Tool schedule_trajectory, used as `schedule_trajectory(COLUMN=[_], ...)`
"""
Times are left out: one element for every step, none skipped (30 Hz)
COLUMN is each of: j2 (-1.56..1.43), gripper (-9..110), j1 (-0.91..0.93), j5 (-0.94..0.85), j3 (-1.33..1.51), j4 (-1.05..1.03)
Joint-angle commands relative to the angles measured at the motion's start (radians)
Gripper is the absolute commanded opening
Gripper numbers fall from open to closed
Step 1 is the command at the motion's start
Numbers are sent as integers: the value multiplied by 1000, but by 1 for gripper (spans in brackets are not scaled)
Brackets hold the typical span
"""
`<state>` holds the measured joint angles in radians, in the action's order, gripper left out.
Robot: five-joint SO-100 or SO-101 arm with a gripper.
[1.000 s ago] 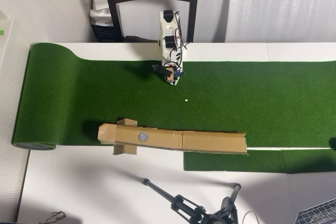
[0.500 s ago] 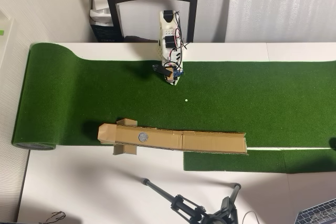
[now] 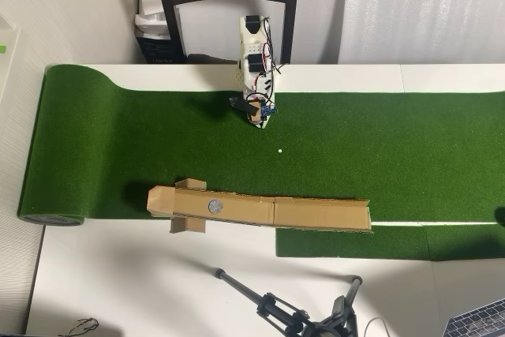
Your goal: Pick up the golf ball and place it on the gray mark at the back.
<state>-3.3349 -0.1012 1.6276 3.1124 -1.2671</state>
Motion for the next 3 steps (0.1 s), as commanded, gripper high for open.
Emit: schedule_trajectory(j2=[-95, -95, -95], gripper=[1, 1, 1], j1=[9, 9, 9], j5=[-6, -6, -6], j3=[83, 83, 83], j4=[9, 9, 9])
